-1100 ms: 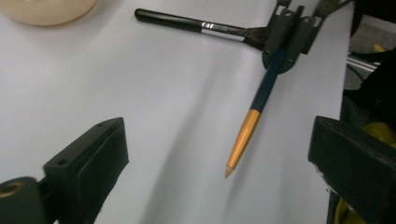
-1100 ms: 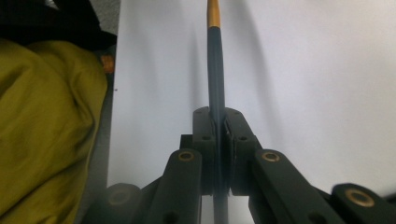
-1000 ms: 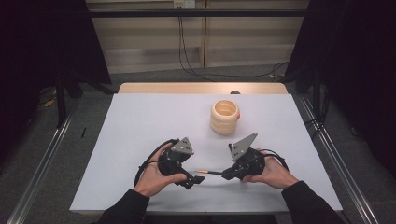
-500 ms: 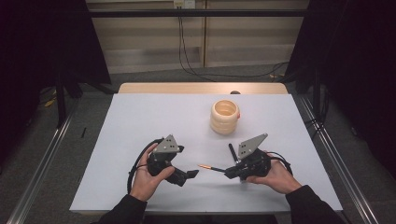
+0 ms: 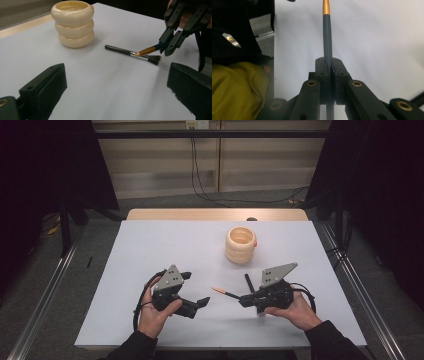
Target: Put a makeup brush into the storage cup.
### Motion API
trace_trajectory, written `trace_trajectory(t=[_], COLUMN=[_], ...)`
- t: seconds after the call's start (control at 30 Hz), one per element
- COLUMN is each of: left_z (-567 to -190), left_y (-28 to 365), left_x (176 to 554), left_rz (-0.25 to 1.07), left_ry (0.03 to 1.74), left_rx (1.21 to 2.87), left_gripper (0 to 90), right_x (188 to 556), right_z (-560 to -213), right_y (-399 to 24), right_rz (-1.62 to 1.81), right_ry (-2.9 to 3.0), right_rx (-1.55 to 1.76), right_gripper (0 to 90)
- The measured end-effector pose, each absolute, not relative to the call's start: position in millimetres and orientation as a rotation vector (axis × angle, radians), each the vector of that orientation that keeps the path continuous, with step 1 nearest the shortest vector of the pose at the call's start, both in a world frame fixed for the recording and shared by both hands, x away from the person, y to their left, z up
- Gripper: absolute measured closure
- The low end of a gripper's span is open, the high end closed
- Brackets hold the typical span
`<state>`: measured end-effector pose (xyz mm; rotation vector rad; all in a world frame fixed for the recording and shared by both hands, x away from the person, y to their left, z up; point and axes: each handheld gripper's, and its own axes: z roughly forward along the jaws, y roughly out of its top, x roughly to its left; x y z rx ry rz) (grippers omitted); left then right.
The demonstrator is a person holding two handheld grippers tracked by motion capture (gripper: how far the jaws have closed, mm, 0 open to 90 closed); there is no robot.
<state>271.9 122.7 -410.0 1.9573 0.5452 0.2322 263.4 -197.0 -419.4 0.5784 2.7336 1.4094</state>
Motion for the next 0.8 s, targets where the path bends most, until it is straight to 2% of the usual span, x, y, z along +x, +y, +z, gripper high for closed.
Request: trace_trajectory(t=[0.37, 0.8], left_z=[-405.5, -402.1], left_y=[124.3, 117.9], left_x=[269.8, 266.2], left_rz=[0.25, 0.182], left_ry=[0.533, 0.504], left_rx=[1.874, 1.807], left_gripper=[3.2, 3.6], right_x=[258.9, 258.4], right_z=[-414.7, -413.4], right_y=[-197.5, -198.0], right_rz=[1.601, 1.773], right_ry=[2.62, 2.478], right_rx=[0.524, 0.509], right_gripper=[84.6, 84.5])
